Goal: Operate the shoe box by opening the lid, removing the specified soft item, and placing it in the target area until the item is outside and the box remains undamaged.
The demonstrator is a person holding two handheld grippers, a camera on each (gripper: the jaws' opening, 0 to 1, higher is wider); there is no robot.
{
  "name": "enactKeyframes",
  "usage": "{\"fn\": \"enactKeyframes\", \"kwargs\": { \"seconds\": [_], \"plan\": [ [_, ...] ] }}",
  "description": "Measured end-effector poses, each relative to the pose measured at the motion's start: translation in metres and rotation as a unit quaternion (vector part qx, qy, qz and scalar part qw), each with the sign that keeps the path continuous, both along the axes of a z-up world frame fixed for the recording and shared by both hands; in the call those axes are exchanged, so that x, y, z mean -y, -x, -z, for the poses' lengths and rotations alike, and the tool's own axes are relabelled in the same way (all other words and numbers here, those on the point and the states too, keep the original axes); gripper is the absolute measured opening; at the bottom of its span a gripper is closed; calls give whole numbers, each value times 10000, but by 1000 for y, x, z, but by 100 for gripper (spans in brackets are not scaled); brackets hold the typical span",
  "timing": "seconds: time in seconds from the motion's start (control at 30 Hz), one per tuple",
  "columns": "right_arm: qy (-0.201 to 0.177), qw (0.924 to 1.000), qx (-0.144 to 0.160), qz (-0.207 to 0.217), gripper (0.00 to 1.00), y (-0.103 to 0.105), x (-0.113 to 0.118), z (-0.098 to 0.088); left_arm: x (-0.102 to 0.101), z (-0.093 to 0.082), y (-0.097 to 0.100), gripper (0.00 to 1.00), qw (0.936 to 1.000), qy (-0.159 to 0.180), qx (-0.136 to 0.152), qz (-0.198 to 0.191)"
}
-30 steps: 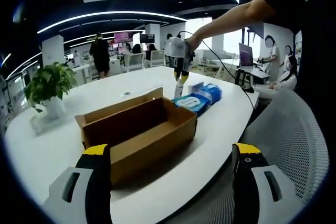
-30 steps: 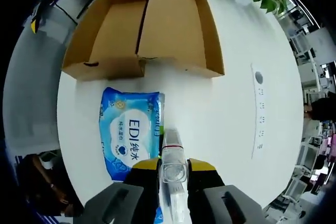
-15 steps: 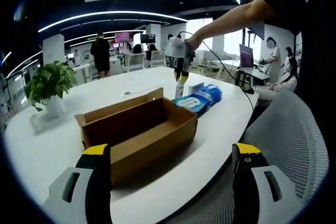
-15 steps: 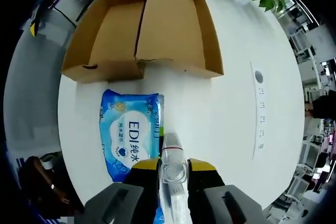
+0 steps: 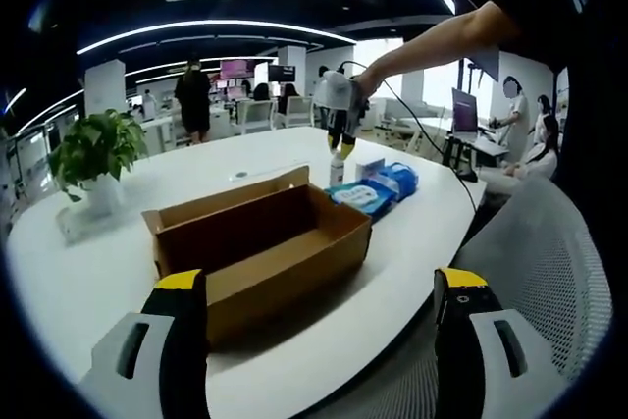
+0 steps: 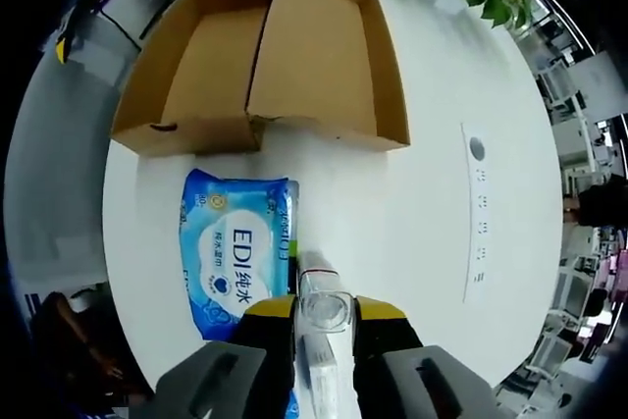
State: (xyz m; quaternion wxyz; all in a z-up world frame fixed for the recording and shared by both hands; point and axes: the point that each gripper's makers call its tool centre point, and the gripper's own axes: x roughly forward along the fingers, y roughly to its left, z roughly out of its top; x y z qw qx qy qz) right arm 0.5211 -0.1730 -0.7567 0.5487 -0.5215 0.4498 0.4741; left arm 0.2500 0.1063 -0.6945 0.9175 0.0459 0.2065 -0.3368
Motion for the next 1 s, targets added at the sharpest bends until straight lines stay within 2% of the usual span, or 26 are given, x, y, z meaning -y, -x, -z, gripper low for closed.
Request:
{"fn": "enactKeyframes", "kwargs": {
  "seconds": [0.5, 0.67, 1.0],
  "plan": [
    [-55, 9997, 138, -192, 22, 0, -2, -3, -7, 0, -2, 97, 9997, 10, -147, -172],
    [-182, 9995, 219, -124, 24, -1, -6, -9, -15, -5, -9, 97, 9991, 142, -190, -356],
    [-655, 9970, 307, 280, 28, -7, -18, -22, -41, 1, -22, 89, 9970, -154, -341, -679]
  ]
}}
